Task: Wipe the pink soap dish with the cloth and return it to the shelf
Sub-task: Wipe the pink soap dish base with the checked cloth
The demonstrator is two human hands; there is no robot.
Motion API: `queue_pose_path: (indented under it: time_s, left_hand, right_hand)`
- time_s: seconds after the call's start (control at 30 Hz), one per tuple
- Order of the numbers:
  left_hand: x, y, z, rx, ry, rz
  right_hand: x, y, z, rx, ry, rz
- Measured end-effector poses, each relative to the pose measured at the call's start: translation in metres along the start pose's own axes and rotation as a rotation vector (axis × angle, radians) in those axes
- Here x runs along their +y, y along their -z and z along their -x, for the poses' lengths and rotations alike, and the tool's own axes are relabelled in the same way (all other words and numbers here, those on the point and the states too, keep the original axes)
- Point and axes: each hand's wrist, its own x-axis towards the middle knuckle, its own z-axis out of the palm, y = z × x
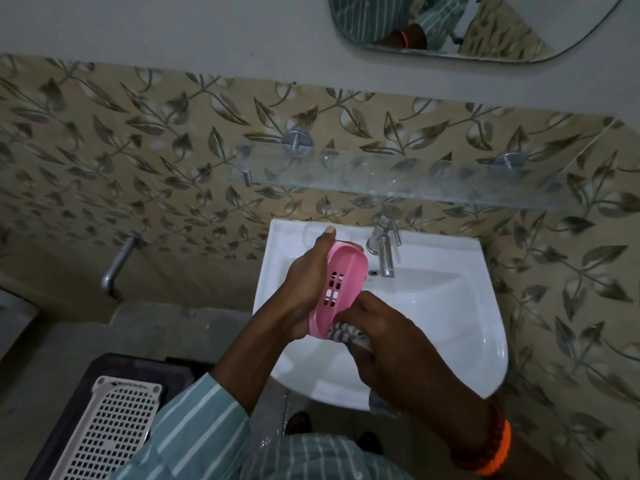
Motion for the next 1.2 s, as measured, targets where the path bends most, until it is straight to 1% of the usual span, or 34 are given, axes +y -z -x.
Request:
queue_pose_path:
  time_s: [0.07, 0.1, 0.13, 0.2, 0.3, 0.33, 0.4, 0.53, 0.6, 0.7, 0.8, 0.87, 0.97, 1.03, 1.1, 1.2]
  left_hand:
    - [-0.001, -0.001, 0.001, -0.004, -0.013, 0.003]
    - [-0.002, -0.003, 0.001, -0.012, -0.020, 0.000]
    - [-0.002, -0.004, 0.001, -0.019, -0.026, -0.003]
    - [-0.002, -0.006, 0.002, -0.021, -0.035, -0.014]
    - [-0.006, -0.004, 0.003, -0.027, -0.048, -0.050]
    - [-0.008, -0.004, 0.003, -0.027, -0.046, -0.049]
    - [-0.012, -0.003, 0.000, -0.026, -0.029, -0.058]
    - [-0.021, -0.006, 0.003, -0.112, 0.029, -0.011]
    - [-0.025, -0.008, 0.003, -0.101, 0.021, -0.003]
    - [-0.021, -0.007, 0.002, -0.066, -0.003, -0.001]
    - [-0.016, -0.003, 0.003, -0.037, -0.043, 0.017]
    - [-0.018, -0.004, 0.006, -0.048, -0.065, 0.028]
    - [-0.019, -0.006, 0.008, -0.043, -0.078, 0.143]
    - [-0.018, -0.008, 0.008, -0.050, -0.098, 0.225]
    - [-0.018, -0.008, 0.009, -0.063, -0.098, 0.292]
    - [-0.028, -0.008, 0.011, -0.067, -0.065, 0.330]
  right_hand:
    - [-0.003, 0.005, -0.002, -0.004, 0.005, -0.274]
    - [-0.005, 0.005, -0.002, 0.011, 0.004, -0.349]
    - [-0.007, 0.004, 0.000, 0.021, 0.002, -0.369]
    - [-0.006, 0.002, 0.004, 0.018, -0.005, -0.261]
    - [0.004, 0.002, 0.006, 0.029, -0.013, 0.136]
    - [0.006, 0.003, 0.005, 0.056, -0.020, 0.210]
    - [0.008, 0.007, 0.000, 0.099, -0.021, 0.275]
    - [0.010, 0.026, -0.017, 0.266, -0.057, 0.317]
    - [0.007, 0.026, -0.018, 0.280, -0.082, 0.336]
    - [-0.002, 0.005, 0.000, 0.237, -0.139, 0.229]
    - [-0.009, -0.014, 0.018, 0.142, -0.191, -0.062]
    - [-0.013, -0.014, 0.020, 0.148, -0.240, -0.259]
    - [-0.022, -0.008, 0.015, 0.182, -0.257, -0.461]
    - [-0.026, -0.006, 0.011, 0.225, -0.260, -0.521]
    - [-0.030, -0.005, 0.007, 0.279, -0.266, -0.526]
    - [-0.034, 0.001, -0.004, 0.451, -0.207, -0.434]
